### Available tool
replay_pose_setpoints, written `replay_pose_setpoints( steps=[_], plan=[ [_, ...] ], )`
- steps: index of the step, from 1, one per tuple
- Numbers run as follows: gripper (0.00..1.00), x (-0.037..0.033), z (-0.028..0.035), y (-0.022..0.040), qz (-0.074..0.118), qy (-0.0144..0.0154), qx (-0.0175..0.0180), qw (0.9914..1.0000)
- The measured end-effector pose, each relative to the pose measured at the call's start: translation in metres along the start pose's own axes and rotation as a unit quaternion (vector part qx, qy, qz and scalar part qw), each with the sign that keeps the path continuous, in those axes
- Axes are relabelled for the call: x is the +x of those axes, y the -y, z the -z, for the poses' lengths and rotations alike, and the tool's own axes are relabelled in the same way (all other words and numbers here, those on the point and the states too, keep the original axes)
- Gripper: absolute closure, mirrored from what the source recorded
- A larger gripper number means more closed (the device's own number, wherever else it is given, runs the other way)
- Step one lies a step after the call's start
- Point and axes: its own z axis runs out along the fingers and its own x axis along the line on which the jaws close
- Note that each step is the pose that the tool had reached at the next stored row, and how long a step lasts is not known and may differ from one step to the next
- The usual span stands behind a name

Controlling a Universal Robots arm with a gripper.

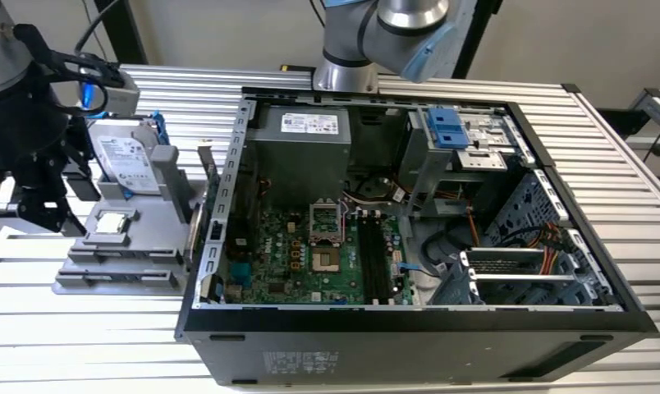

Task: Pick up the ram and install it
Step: 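Pick up the ram and move it above insertion slot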

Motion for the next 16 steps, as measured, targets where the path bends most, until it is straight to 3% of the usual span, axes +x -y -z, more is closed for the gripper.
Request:
replay_pose_setpoints(
  steps=[16],
  plan=[
    [0.00,0.0005,-0.0165,0.0003,-0.011,0.0001,0.0003,0.99994]
  ],
)
